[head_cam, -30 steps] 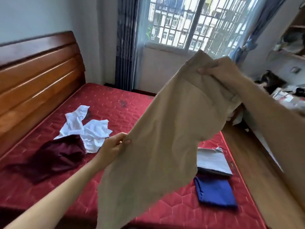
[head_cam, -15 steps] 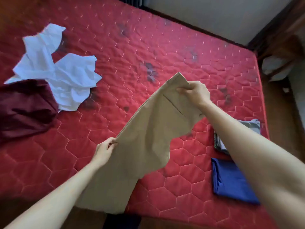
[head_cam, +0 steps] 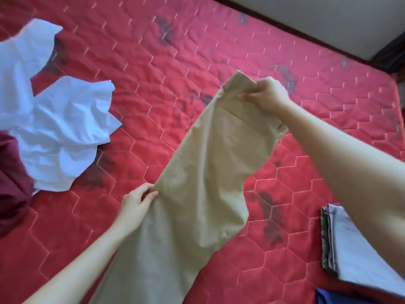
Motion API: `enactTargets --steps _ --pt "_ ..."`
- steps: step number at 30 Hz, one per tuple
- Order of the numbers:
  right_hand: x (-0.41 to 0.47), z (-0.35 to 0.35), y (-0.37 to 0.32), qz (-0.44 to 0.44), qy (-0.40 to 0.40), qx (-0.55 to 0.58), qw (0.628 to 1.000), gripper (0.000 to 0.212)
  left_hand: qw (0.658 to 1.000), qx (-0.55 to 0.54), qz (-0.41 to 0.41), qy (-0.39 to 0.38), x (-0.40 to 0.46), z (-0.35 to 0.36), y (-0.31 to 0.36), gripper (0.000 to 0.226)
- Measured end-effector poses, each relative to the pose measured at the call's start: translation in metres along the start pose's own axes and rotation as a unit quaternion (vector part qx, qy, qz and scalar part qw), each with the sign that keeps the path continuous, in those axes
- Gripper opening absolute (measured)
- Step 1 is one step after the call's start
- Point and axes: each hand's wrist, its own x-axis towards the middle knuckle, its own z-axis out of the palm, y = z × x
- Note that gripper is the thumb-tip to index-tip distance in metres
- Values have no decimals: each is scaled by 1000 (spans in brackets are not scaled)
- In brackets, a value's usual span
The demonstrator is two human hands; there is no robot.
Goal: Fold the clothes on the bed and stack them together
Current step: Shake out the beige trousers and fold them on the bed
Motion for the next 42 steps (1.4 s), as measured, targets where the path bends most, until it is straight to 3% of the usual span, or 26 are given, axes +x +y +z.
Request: enactTargets --steps 1,3,5,7,12,15,18,20,24,26,28,31,33,35,39,42 --pt "27 5 0 0 20 -24 1000 47 999 38 -3 20 27 6 1 13" --pt "70 24 6 36 32 -40 998 66 984 164 -47 56 75 23 -1 28" --pt "92 59 15 70 23 -41 996 69 957 264 -84 84 106 43 -5 45" --pt "86 103 24 56 10 -58 997 63 948 296 -70 89 121 65 -9 53" --pt "32 201 42 -34 38 -162 985 54 910 407 78 25 126 111 -34 57" --pt "15 250 27 -129 1 -154 980 55 891 435 120 44 123 120 -53 63" --pt "9 283 25 -280 -50 -200 938 53 884 441 138 68 129 124 -63 65" --pt "22 281 47 -309 -56 -241 918 55 881 446 142 72 128 125 -64 65" --pt "81 248 99 -107 48 -230 966 58 875 450 155 89 128 125 -67 65" --pt "105 230 112 8 60 -207 976 56 875 448 159 95 128 126 -67 66" --pt "113 217 116 63 60 -156 984 55 874 448 162 99 128 125 -68 66" --pt "81 212 116 18 115 -44 992 55 872 448 165 107 129 126 -68 66" --pt "26 217 118 -18 170 60 983 52 872 446 167 111 129 126 -69 65" --pt "-42 227 130 -16 176 128 976 48 872 446 169 111 129 127 -69 65" --pt "-157 251 156 -4 121 138 983 58 870 445 182 111 128 127 -71 65" --pt "-184 263 162 -17 108 125 986 60 862 449 214 98 127 127 -72 65"
